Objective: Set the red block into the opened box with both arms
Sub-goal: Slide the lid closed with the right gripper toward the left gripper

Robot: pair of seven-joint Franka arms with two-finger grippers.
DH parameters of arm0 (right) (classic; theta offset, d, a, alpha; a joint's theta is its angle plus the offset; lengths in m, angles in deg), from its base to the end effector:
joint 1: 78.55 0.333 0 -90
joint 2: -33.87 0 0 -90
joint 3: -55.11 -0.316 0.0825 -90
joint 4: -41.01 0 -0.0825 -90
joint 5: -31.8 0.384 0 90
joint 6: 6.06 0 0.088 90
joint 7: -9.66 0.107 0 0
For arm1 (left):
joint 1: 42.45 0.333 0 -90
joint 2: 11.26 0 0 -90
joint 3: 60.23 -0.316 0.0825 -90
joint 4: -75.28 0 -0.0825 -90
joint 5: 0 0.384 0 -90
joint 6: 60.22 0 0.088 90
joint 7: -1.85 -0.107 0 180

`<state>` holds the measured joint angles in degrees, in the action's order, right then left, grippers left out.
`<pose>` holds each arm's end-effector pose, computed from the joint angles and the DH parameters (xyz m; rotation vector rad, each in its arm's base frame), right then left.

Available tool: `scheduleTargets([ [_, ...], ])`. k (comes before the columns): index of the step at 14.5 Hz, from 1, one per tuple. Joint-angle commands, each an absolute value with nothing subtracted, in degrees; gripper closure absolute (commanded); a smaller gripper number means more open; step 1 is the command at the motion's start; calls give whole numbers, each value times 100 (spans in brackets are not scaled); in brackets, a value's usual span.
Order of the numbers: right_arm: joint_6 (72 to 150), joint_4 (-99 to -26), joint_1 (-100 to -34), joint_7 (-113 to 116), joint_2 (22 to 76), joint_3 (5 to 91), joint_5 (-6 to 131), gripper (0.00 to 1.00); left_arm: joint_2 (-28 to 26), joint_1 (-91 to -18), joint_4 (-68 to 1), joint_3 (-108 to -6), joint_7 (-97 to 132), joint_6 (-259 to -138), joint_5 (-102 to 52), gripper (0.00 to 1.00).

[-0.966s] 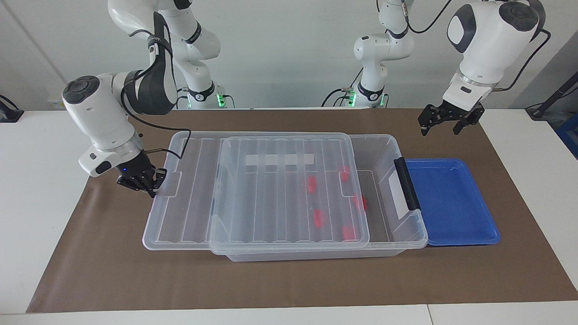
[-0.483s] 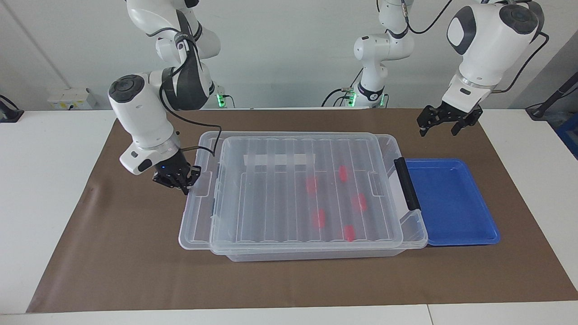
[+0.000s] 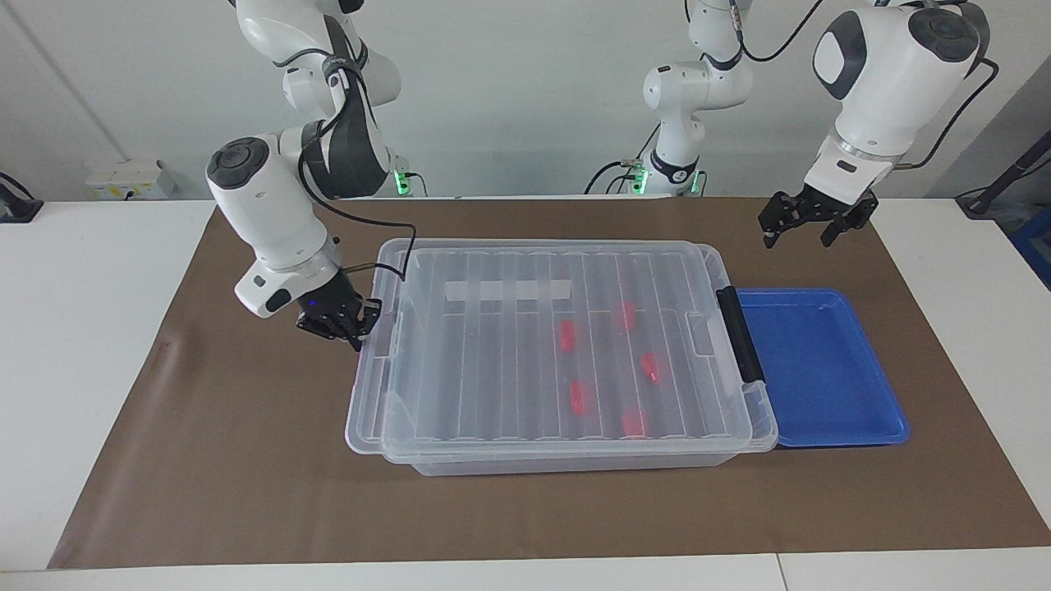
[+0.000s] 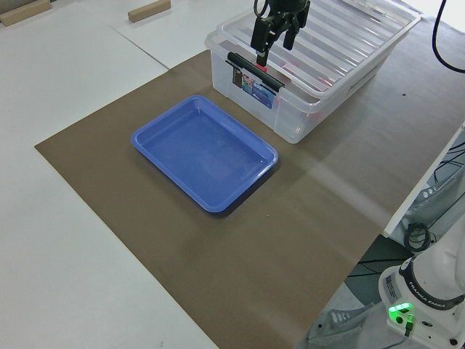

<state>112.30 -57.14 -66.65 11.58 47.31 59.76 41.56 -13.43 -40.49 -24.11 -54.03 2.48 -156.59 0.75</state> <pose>0.6345 0.0935 0.4617 -2.9922 -0.0363 -0.1618 0.5468 -0.0402 0.5771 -3.1222 0.1006 0.0224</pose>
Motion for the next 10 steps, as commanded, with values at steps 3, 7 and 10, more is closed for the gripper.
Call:
scheduleTargets([
  [3,11215,-5822,-6624,1177,4687,5968,4516,100,-1513,-4007,-2658,-5416,185,-15822,-35,0],
  [7,11206,-5831,-6624,1168,4679,5968,4525,100,-1548,-4016,-2711,-5416,194,-15874,-35,0],
  [10,11197,-5857,-6624,1168,4670,5968,4577,100,-1548,-4016,-2720,-5416,194,-15883,-35,0],
])
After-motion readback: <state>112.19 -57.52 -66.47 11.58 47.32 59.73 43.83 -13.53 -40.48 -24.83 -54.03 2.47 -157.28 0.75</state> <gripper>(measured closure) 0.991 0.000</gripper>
